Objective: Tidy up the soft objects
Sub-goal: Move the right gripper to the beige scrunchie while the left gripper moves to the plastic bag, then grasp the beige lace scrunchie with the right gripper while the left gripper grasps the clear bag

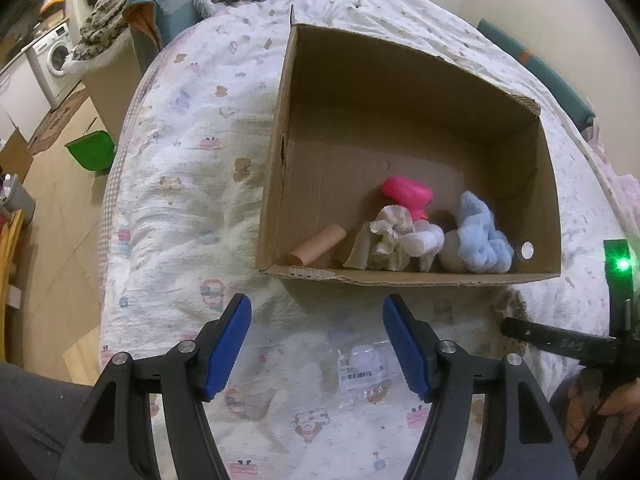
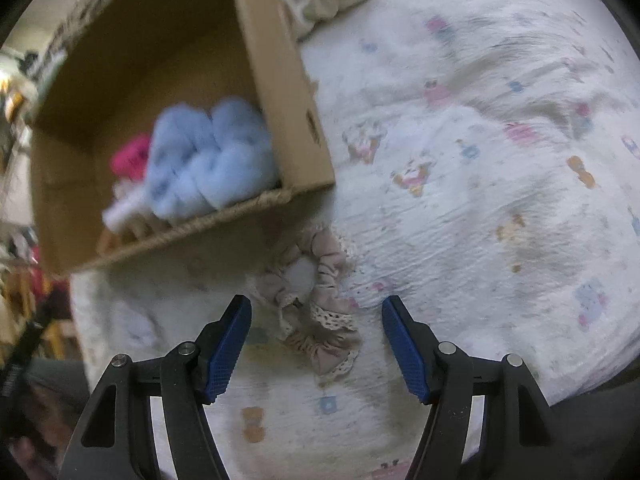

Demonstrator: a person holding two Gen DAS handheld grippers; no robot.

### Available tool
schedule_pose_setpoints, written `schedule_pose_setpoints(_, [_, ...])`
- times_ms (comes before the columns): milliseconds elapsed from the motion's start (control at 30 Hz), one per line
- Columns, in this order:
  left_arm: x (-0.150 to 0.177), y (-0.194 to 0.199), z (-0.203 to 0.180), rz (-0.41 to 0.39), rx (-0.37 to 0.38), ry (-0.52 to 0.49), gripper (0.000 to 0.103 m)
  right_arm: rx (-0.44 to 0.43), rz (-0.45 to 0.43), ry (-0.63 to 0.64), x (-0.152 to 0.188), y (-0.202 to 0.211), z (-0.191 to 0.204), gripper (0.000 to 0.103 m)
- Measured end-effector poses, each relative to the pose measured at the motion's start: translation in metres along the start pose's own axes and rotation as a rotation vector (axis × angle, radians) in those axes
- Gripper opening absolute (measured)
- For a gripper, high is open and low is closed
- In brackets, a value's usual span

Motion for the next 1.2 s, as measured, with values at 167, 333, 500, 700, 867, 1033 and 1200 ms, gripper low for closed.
schedule_pose_setpoints(167, [0.004, -0.008, 0.001, 0.034, -0.006, 0.005, 0.066, 0.110, 0.035, 0.111, 0.001, -0.011, 0.014, 0.068])
schedule_pose_setpoints(333, [0.024, -0.026, -0.006, 0.130, 0.001, -0.021, 0.066, 0.157, 0.024, 0.133, 0.002, -0.006, 0.017, 0.030])
schedule_pose_setpoints(500, [0.052, -0.048, -0.020, 0.202, -0.015, -0.084, 0.066, 0.150, -0.005, 0.139, -0.003, 0.003, 0.019, 0.016])
schedule_pose_setpoints(700, [0.062, -0.068, -0.021, 0.256, -0.057, -0.090, 0.066, 0.138, -0.044, 0.162, -0.009, 0.018, 0.040, 0.016])
schedule_pose_setpoints(867, [0.066, -0.075, -0.027, 0.252, -0.062, -0.112, 0.066, 0.124, -0.063, 0.157, -0.014, 0.031, 0.049, 0.016])
schedule_pose_setpoints(1033, [0.067, -0.080, -0.035, 0.243, -0.067, -0.128, 0.046, 0.121, -0.072, 0.169, -0.017, 0.039, 0.050, 0.016])
schedule_pose_setpoints(1200, [0.071, -0.082, -0.040, 0.272, -0.050, -0.144, 0.010, 0.109, -0.078, 0.176, -0.019, 0.043, 0.059, 0.016])
Point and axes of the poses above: each gripper's, at about its wrist camera, not at the fingertips, and y roughly against the way its jaws point, z to its left, x to its underside, the point moved 5 cm from there along -y, roughly the way its jaws point, and after that the axes turned 15 degrees about y, right-handed, at the moved point
